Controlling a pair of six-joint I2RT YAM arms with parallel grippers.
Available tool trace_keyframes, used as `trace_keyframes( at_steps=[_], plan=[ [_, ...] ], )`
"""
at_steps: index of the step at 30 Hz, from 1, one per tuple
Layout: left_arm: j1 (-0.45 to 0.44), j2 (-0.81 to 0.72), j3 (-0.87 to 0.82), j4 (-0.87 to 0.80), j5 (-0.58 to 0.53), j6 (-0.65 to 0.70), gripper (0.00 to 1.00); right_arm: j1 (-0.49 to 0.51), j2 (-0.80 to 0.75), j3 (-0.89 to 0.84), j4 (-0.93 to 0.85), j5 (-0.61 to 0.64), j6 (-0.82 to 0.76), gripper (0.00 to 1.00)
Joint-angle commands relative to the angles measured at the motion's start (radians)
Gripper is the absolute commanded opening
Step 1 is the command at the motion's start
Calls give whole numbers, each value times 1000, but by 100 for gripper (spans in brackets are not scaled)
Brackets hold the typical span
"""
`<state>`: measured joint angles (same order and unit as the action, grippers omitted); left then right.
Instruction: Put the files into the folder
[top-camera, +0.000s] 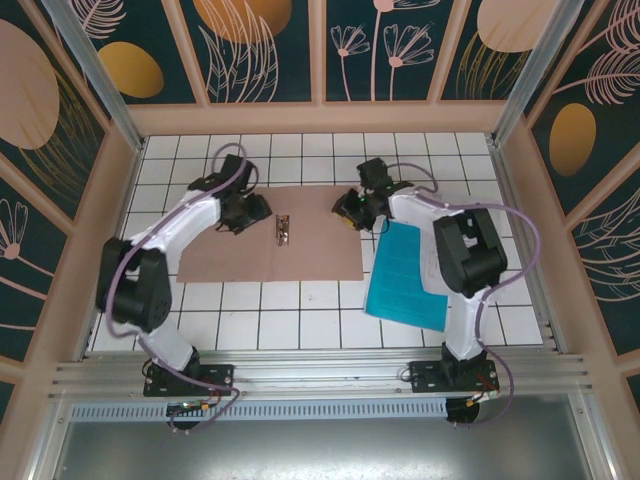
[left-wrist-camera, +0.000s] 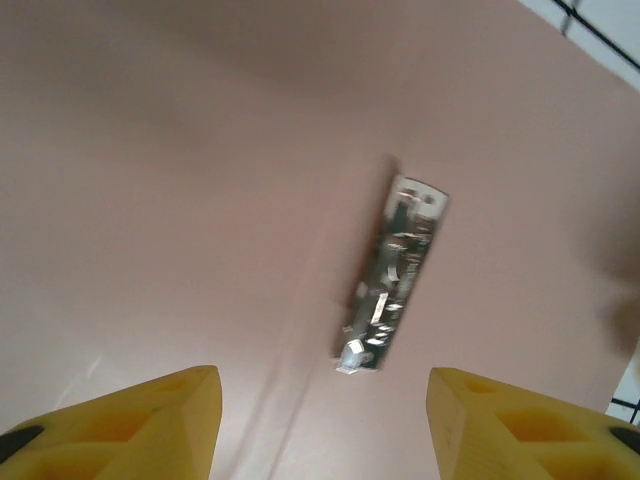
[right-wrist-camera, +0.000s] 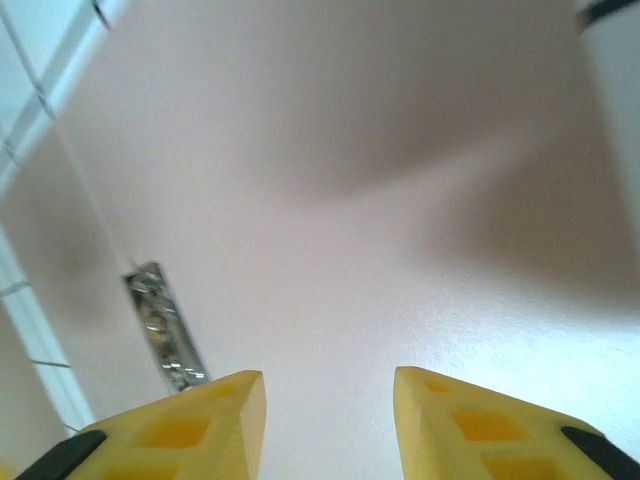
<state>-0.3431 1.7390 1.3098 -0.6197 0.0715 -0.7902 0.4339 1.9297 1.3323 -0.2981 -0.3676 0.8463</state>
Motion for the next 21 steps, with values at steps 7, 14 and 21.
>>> trace_keyframes(
  at_steps=[7,14,21],
  plan=[
    [-75,328,289,-75,-67,197,55,-361,-335,-231,-122,-16,-118,48],
    [-89,392,292,-90,-123,212,51,-603,-478,-377,-209,25,-186,49],
    [-109,425,259,-51,-80,218,47,-744,-507,-511,-181,87,-171,49]
  ],
)
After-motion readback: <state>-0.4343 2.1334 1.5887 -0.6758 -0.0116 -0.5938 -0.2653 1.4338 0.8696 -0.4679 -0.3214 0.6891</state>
